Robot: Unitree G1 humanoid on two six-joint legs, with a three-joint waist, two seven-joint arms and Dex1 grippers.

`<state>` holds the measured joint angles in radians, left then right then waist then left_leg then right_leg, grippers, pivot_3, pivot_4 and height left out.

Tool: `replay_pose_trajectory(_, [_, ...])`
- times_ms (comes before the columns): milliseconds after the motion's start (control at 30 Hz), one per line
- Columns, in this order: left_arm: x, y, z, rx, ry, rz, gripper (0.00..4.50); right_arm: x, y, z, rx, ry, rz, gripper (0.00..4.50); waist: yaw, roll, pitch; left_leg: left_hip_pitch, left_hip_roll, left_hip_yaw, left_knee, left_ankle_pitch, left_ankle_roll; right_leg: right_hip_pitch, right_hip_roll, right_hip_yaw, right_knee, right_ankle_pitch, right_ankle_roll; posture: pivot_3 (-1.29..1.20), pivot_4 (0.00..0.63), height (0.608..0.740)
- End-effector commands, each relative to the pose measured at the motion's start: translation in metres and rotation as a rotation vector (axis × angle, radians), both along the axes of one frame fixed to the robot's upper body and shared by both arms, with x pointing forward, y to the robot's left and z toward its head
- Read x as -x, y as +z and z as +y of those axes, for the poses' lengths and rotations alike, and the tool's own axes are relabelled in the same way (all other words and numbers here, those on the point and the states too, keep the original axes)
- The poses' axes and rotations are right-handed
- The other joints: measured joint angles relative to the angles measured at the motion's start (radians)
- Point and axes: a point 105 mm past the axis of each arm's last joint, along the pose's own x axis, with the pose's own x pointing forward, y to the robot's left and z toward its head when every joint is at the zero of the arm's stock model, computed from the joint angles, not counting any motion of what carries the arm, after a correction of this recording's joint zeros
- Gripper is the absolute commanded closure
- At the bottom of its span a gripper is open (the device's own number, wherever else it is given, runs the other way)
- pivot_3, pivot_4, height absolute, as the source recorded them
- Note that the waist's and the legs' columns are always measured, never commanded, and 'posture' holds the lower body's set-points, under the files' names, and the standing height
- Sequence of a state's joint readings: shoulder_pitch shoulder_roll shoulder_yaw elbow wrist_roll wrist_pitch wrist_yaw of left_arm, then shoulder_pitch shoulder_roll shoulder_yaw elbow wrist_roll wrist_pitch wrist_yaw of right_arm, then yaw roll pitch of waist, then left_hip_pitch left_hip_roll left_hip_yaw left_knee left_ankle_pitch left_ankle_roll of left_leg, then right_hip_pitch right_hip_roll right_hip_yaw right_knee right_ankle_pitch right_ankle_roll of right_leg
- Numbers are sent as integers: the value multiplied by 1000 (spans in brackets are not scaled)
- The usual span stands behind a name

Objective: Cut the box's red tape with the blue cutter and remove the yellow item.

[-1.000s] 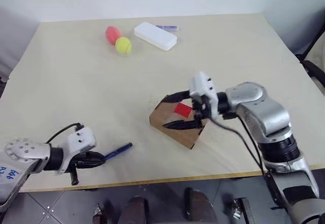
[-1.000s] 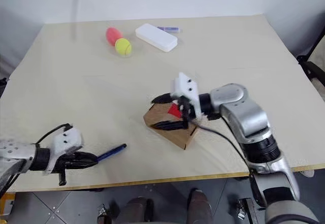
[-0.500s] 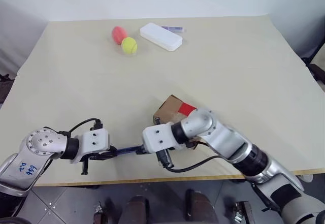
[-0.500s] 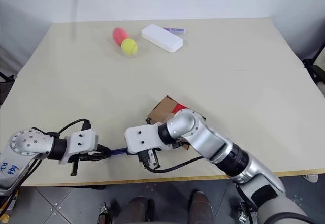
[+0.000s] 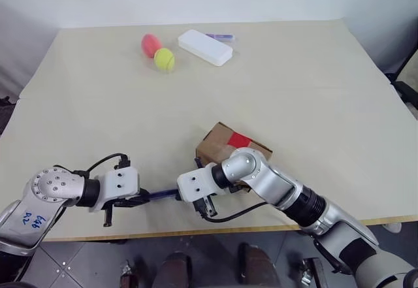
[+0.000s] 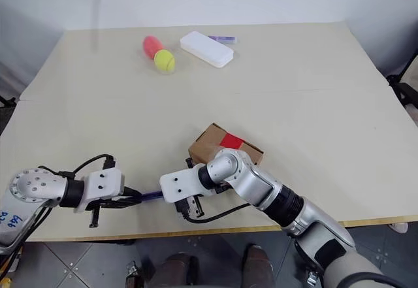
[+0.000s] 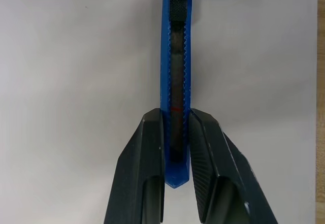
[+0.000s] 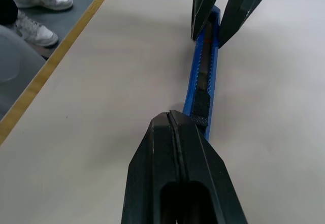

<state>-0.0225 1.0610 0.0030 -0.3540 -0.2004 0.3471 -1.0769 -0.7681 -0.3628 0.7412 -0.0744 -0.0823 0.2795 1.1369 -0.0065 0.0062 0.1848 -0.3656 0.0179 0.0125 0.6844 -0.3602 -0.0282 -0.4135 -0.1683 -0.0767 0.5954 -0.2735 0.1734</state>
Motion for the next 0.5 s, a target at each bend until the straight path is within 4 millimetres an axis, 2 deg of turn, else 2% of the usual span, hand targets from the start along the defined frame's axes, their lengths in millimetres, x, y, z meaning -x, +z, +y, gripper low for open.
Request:
replay_pose_trajectory(33, [16,-17,-4,-12,-41,95,4134,1,-2,1,-4,11,-14,4491,-1,0,0,0,0,0,0,0,0,0,0,0,0,0,0,0,150,740])
replay_pose_trajectory(167, [27,-19,-2,-29,-62,130,4134,3,3,2,-33,15,-10,4491,-9,0,0,0,0,0,0,0,0,0,0,0,0,0,0,0,150,740])
replay_pose_trajectory(267, [30,-22,5,-65,-53,144,4134,16,20,4,-88,58,37,4491,-22,0,0,1,0,0,-1,0,0,0,0,0,0,0,0,0,150,740])
replay_pose_trajectory(367, [30,-22,3,-37,-34,146,4134,27,36,7,-150,89,89,4491,-25,0,0,1,0,0,-2,0,0,0,0,0,0,0,0,0,150,740])
replay_pose_trajectory(500, [29,-21,2,-37,-37,145,4134,17,24,4,-103,63,50,4491,-24,0,0,4,1,1,-2,-1,-1,1,0,0,2,0,0,0,150,740])
